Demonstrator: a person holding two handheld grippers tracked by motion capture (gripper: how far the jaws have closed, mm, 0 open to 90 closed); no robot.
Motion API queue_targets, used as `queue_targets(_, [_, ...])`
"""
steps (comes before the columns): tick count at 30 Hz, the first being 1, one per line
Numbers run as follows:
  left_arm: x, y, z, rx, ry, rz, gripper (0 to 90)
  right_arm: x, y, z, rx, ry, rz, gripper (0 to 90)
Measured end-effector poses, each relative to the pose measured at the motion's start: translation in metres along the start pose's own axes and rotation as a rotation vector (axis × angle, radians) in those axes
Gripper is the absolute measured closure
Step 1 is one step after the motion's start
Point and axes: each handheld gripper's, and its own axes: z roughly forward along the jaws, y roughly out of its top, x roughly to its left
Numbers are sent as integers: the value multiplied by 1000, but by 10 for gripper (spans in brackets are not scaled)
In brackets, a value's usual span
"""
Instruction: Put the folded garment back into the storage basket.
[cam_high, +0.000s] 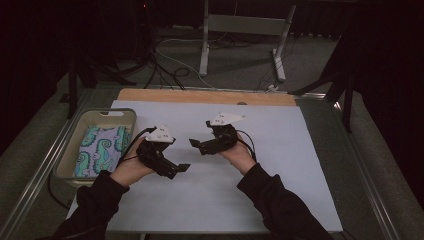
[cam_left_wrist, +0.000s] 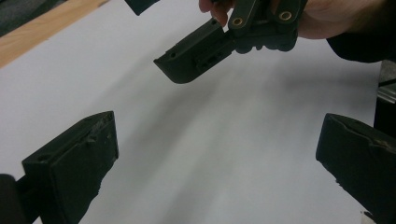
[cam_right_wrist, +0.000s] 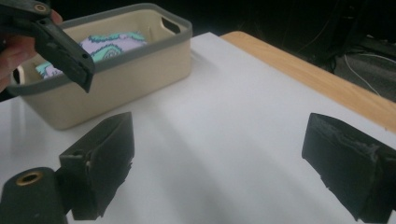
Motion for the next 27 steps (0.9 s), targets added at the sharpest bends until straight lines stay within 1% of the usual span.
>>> queue_targets(1, [-5, -1, 6, 5, -12, 15, 0, 0, 0, 0, 0, 0, 0, 92])
queue_targets(2, [-8, -3, 11, 10, -17, 19, 0, 1, -11, -6, 10, 5, 2, 92])
queue_targets(4, [-10, -4, 12, 6, -21, 17, 0, 1, -18, -10, 11, 13, 5, 92])
queue_targets(6, [-11, -5, 14, 8, -28, 18, 0, 1, -18, -10, 11, 13, 5, 92])
queue_targets(7, [-16, -8, 18, 18, -23, 36, 0, 2, -29, -15, 17, 24, 14, 92])
queue_targets(8, [-17, -10, 19, 22, -28, 39, 0, 3, -32, -16, 23, 26, 18, 92])
queue_targets(10, [-19, -13, 21, 21, -26, 46, 0, 4, -39, -19, 25, 31, 23, 92])
queue_targets(11, [-20, -15, 22, 20, -33, 47, 0, 5, -43, -20, 26, 41, 25, 92])
queue_targets(13, [-22, -19, 24, 14, -41, 49, 0, 6, -52, -22, 40, 44, 16, 92])
queue_targets(14, [-22, -21, 25, 15, -48, 51, 0, 7, -55, -23, 46, 51, 20, 92])
queue_targets(17, [-24, -28, 27, 20, -54, 69, 0, 10, -65, -26, 62, 58, 13, 92])
queue_targets(19, [-25, -32, 27, 19, -57, 67, 0, 12, -72, -29, 72, 70, 10, 92])
queue_targets(22, [-26, -39, 28, 22, -65, 70, 0, 16, -84, -33, 78, 86, 19, 92])
queue_targets(23, [-26, -39, 28, 22, -65, 70, 0, 16, -84, -33, 78, 86, 19, 92])
queue_targets(24, [-26, -39, 28, 22, -65, 70, 0, 17, -88, -34, 88, 91, 14, 92])
queue_targets(25, [-27, -48, 29, 42, -74, 66, 0, 20, -99, -37, 107, 105, 13, 92])
queue_targets(26, [-27, -48, 29, 42, -74, 66, 0, 21, -102, -38, 111, 107, 9, 92])
queue_targets(27, [-28, -52, 29, 47, -75, 66, 0, 22, -106, -40, 120, 112, -3, 92])
